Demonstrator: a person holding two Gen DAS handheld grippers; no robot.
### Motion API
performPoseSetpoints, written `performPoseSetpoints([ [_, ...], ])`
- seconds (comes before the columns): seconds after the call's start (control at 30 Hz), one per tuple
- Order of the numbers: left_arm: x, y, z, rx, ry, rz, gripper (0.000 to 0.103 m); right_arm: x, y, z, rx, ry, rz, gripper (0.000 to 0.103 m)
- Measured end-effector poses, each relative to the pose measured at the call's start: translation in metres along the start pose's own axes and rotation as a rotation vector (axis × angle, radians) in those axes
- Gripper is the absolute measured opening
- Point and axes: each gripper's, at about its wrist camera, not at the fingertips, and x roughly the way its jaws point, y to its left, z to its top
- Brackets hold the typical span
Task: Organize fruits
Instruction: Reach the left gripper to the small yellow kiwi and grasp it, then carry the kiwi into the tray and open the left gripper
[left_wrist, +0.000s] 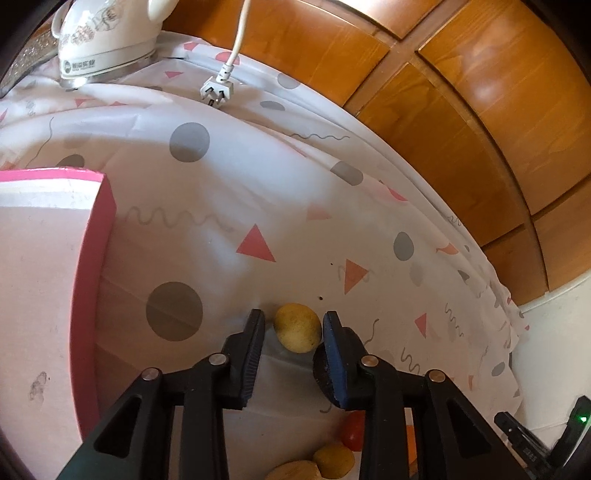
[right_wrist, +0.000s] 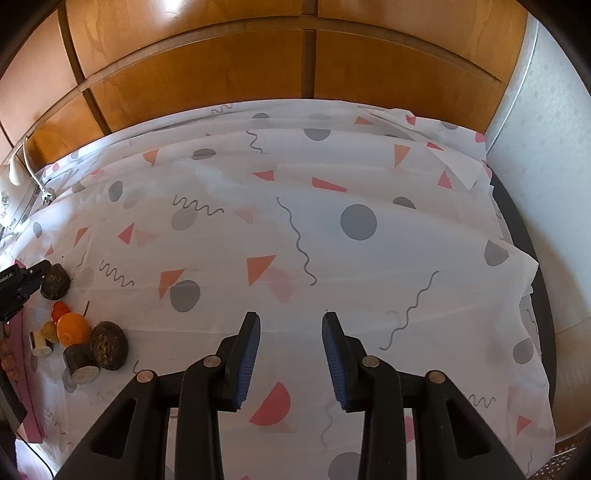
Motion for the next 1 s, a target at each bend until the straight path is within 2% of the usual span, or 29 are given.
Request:
performPoseSetpoints([
  [0.23, -0.008, 0.001, -0.003, 0.023, 0.005, 0.002, 0.027, 0.001, -0.005, 0.0, 0.02, -0.001, -0.005, 0.035],
  [0.37, -0.019, 0.002, -0.008, 0.076, -0.01, 0.032, 0.027, 0.003, -0.007, 0.0, 0.022, 0.004, -0.015, 0.035],
  [0.57, -0.041, 0.0, -0.014, 0.14, -0.05, 0.035, 0.027, 0.009, -0.009, -0.004, 0.018, 0.024, -0.026, 0.035],
  [0.73, -0.066, 0.008, -0.012, 0.147, -0.098, 0.044, 0.027, 0.013, -0.017, -0.007, 0.036, 0.037, -0.061, 0.035],
  [0.87, -0.092, 0.027, -0.005, 0.129, -0.158, 0.096, 0.027, 0.013, -0.024, -0.007, 0.06, 0.039, -0.08, 0.035],
  [1.0, -0.112, 0.063, 0.005, 0.074, -0.199, 0.176, 0.027, 0.01, -0.026, -0.008, 0.073, 0.03, -0.073, 0.035],
])
